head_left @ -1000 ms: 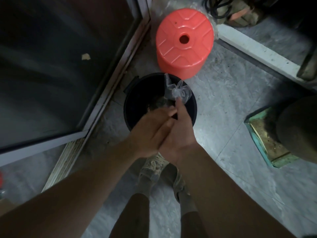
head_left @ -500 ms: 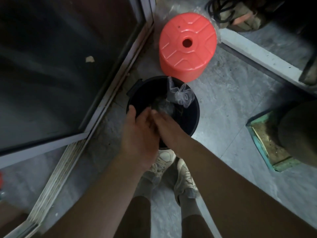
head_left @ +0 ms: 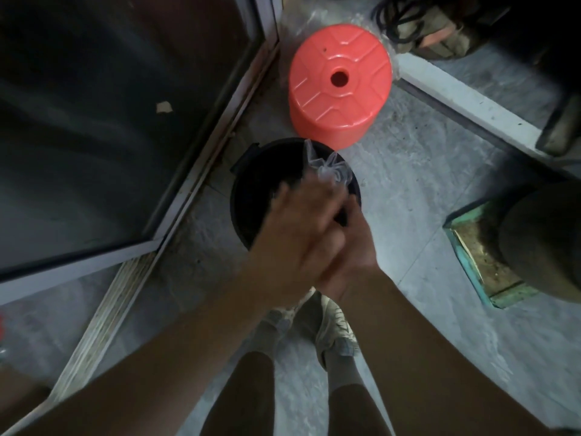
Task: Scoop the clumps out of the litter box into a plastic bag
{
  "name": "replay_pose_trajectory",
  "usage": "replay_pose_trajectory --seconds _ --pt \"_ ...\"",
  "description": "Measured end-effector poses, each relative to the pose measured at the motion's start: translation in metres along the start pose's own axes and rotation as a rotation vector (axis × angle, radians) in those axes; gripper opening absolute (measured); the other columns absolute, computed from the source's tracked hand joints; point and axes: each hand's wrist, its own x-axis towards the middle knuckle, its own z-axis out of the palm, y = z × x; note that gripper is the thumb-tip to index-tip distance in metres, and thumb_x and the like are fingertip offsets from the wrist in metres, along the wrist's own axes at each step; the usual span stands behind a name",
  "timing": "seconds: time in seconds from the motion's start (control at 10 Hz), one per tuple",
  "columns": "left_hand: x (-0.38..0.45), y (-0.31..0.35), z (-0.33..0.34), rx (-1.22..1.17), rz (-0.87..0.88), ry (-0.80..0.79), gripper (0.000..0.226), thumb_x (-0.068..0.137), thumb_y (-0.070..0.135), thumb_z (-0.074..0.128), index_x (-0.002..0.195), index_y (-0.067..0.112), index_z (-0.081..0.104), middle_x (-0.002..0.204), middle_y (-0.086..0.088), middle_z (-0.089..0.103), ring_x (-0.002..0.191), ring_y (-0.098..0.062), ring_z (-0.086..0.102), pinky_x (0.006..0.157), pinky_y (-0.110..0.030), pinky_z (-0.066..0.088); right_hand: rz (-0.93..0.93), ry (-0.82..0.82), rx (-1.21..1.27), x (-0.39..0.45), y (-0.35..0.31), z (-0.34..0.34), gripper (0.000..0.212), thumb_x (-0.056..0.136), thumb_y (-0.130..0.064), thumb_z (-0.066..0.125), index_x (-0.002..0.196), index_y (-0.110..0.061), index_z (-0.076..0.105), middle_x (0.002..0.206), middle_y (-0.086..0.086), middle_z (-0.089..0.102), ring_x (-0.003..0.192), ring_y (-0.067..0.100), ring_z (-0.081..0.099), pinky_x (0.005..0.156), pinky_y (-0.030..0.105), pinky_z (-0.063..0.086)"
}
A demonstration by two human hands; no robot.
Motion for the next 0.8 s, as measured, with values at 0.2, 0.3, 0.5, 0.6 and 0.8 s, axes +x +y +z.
replay_pose_trajectory --seconds 0.2,0.3,0.5,0.6,0.8 --pt "-0.005 -0.067 -0.036 0.054 -0.405 0.010 0.062 0.104 0.040 0.023 0.151 0.004 0.045 0.163 -0.019 0.034 0.154 -0.029 0.027 0.127 -0.040 0.017 -0.083 -0.169 -0.118 -0.022 -0.005 -0.006 0.088 0.087 -0.078 0.036 0.136 -0.009 0.061 0.145 0.013 0.055 0.138 0.034 0.047 0.114 0.056 0.032" --pt "-0.018 -0.029 -0.032 -0.068 0.101 0.134 0.061 0.107 0.042 0.030 0.158 0.008 0.035 0.168 -0.012 0.026 0.155 -0.027 0.024 0.125 -0.048 0.020 -0.203 -0.003 -0.159 -0.020 0.021 0.009 0.067 0.100 -0.059 0.030 0.145 -0.014 0.051 0.132 0.005 0.062 0.125 0.023 0.054 0.114 0.051 0.033" --pt "-0.024 -0.030 -0.033 -0.040 -0.401 -0.199 0.060 0.108 0.046 0.022 0.159 0.017 0.031 0.167 -0.007 0.029 0.156 -0.021 0.017 0.127 -0.044 0.011 -0.059 0.036 -0.220 -0.050 0.027 0.022 0.086 0.083 -0.074 0.051 0.143 -0.013 0.053 0.139 0.011 0.059 0.133 0.027 0.051 0.114 0.046 0.034" --pt "-0.028 -0.007 -0.055 -0.210 -0.371 -0.059 0.064 0.103 0.055 0.028 0.155 0.021 0.042 0.166 -0.003 0.032 0.154 -0.013 0.023 0.126 -0.038 0.018 -0.137 0.048 -0.342 -0.072 0.013 0.022 0.074 0.092 -0.072 0.036 0.136 -0.017 0.060 0.134 0.006 0.065 0.127 0.024 0.059 0.110 0.051 0.040" --pt "-0.050 0.105 -0.114 -0.626 -0.346 -0.076 0.052 0.098 0.054 0.045 0.141 0.027 0.057 0.142 0.011 0.059 0.132 -0.001 0.052 0.116 -0.038 0.041 -0.282 0.235 -0.546 -0.147 0.030 0.079 0.038 0.098 -0.049 0.048 0.112 -0.027 0.075 0.111 0.004 0.076 0.105 0.019 0.071 0.091 0.040 0.054"
